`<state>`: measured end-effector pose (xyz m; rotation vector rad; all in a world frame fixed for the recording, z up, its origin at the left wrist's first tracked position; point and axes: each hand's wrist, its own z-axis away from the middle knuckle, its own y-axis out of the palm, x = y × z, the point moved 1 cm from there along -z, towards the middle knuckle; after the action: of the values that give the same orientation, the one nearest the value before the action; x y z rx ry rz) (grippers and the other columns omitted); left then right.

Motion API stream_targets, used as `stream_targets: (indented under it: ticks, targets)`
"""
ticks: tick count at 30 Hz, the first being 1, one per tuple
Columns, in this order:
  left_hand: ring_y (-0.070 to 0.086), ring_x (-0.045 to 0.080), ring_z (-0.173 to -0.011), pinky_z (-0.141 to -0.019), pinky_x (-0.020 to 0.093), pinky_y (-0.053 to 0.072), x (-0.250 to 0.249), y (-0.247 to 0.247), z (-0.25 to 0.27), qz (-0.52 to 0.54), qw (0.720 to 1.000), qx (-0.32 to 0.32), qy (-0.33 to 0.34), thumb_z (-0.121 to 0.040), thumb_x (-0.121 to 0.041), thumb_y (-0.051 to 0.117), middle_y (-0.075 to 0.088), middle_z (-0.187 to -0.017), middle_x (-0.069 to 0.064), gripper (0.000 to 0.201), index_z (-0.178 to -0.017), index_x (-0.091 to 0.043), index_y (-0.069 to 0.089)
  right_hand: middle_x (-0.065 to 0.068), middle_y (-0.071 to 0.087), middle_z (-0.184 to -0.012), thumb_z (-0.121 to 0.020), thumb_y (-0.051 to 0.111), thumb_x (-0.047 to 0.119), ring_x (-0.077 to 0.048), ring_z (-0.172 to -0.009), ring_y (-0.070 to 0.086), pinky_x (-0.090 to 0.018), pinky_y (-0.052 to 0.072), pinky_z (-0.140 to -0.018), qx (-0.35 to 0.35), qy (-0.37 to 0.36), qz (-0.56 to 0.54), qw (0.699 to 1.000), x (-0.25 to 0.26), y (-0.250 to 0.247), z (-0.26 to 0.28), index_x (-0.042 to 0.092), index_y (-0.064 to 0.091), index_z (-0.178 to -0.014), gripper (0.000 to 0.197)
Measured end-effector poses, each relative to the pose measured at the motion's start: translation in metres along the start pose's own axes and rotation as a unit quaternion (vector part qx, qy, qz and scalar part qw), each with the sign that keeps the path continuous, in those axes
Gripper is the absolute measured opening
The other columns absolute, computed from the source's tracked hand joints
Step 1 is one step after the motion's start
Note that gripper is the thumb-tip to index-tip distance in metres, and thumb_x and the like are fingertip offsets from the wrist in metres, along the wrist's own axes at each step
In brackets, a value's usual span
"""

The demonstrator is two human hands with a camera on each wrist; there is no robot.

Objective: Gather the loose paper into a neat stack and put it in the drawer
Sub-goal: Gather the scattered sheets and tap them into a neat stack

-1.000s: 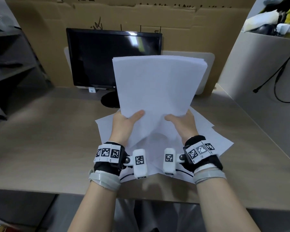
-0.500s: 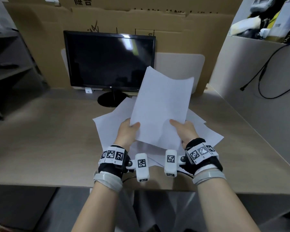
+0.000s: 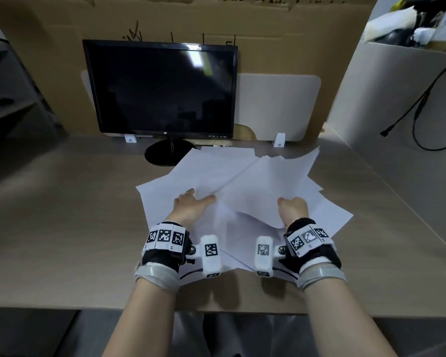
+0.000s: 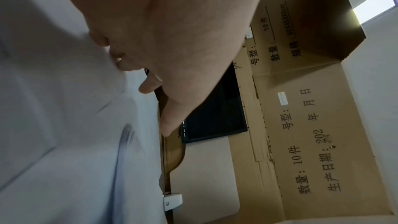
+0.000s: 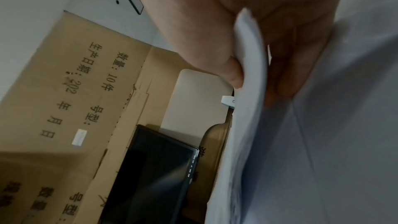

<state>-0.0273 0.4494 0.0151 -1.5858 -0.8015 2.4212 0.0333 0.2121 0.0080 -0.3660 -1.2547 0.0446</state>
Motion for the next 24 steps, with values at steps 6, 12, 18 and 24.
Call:
stream_targets:
  ticks: [6,12,18,24]
  targets:
    - [0.02,0.022,-0.155,-0.124,0.036,0.021,0.001,0.004,-0.002,-0.005,0.998,0.055,0.0,-0.1,-0.044,0.057,0.013,-0.17,0.003,0.083,-0.164,-0.014,0.012,-0.005,0.042,-0.067,-0.095,0.047,0.005,-0.027,-0.071,0.043,-0.034,0.036,-0.068,0.003,-0.003,0.013,1.0,-0.002,0.001,-0.008,0.0,0.046,-0.073,0.023]
    - [0.028,0.029,-0.15,-0.117,0.037,0.03,-0.007,-0.004,-0.016,-0.009,1.0,-0.02,0.001,-0.095,-0.037,0.067,0.028,-0.165,0.007,0.084,-0.161,-0.016,0.02,-0.004,0.039,-0.066,-0.095,0.047,0.005,-0.024,-0.064,0.039,-0.033,0.035,-0.068,-0.014,-0.01,0.0,1.0,0.002,-0.009,-0.01,0.002,0.044,-0.072,0.023]
    - [0.035,0.03,-0.146,-0.116,0.045,0.038,-0.034,-0.008,-0.039,-0.091,0.995,0.032,-0.033,-0.068,-0.053,0.074,0.037,-0.159,0.005,0.105,-0.158,-0.021,0.03,-0.003,0.032,-0.067,-0.096,0.045,0.004,-0.022,-0.06,0.031,-0.034,0.03,-0.071,-0.012,0.017,-0.018,1.0,0.01,-0.011,-0.023,0.007,0.034,-0.066,0.032]
    - [0.048,0.03,-0.135,-0.107,0.042,0.045,-0.037,0.004,-0.058,-0.174,0.983,0.041,-0.048,-0.048,-0.068,0.079,0.057,-0.136,0.005,0.111,-0.141,-0.015,0.05,-0.004,0.03,-0.067,-0.096,0.045,0.003,-0.022,-0.061,0.03,-0.035,0.029,-0.071,-0.003,0.035,-0.034,0.999,0.011,-0.01,-0.032,0.008,0.033,-0.065,0.034]
